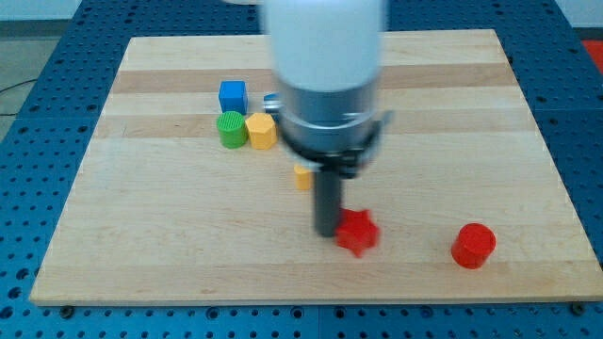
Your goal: Move the blue triangle diagonally to the blue cube
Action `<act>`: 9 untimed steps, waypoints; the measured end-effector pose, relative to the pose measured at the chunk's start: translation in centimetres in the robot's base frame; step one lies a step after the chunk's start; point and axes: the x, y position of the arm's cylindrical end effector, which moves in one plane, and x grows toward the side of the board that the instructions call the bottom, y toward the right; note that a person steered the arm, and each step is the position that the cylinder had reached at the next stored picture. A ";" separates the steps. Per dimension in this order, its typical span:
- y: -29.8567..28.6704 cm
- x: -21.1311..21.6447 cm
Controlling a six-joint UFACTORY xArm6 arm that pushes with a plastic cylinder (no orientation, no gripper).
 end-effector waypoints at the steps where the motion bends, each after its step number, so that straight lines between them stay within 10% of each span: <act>1: 1.4 1.2; 2: -4.0 4.0; 4: 8.9 3.8; 9: 0.3 0.2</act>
